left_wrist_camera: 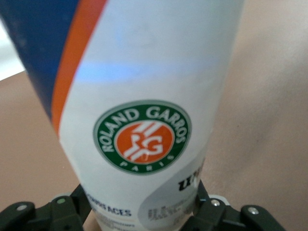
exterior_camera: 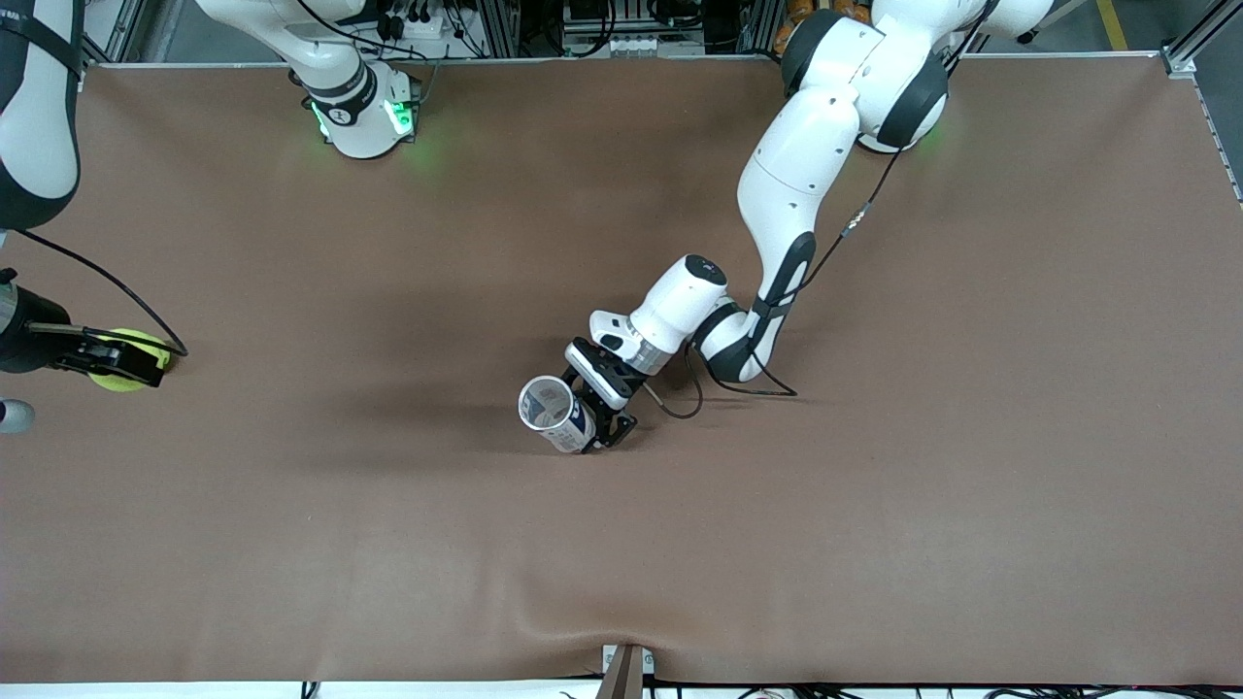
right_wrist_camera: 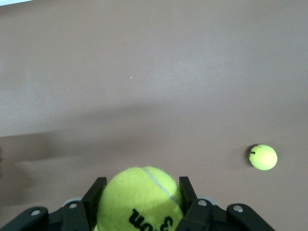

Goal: Insert tennis ball vertically with right arm
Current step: 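Rotate the can upright with the left gripper, opening facing up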

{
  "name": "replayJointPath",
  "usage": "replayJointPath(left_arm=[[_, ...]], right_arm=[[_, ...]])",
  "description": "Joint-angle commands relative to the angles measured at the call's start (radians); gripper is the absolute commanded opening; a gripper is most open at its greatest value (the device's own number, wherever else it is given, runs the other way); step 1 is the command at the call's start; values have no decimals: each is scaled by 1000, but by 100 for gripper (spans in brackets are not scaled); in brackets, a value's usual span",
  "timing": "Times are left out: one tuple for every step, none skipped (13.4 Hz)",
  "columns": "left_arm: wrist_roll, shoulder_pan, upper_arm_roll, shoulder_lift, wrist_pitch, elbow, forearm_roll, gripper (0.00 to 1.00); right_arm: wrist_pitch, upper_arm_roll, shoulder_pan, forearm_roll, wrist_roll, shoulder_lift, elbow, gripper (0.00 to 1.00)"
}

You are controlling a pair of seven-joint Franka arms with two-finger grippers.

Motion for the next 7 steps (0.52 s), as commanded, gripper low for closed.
replayJointPath(left_arm=[[9, -7, 8, 29, 44, 10, 6, 81], [9, -5, 8, 32, 48, 10, 8, 81], [11, -7, 8, 35, 51, 10, 8, 81], [11, -7, 8, 38, 51, 10, 8, 81], [11, -5, 8, 41, 54, 10, 7, 81], [11, -7, 8, 42, 54, 10, 6, 81], [11, -5, 10, 42, 54, 10, 8, 81]], right_arm=[[-5, 2, 18, -11, 50, 2, 9, 0], [-5, 2, 25, -11, 56, 3, 9, 0], [-5, 3, 28, -11, 77, 2, 9, 0], [-5, 3, 41, -11, 106, 3, 8, 0], [-5, 3, 56, -11, 125, 3, 5, 0], [-7, 3, 67, -11, 146, 3, 5, 0], [-8, 3, 79, -13, 175, 3, 3, 0]])
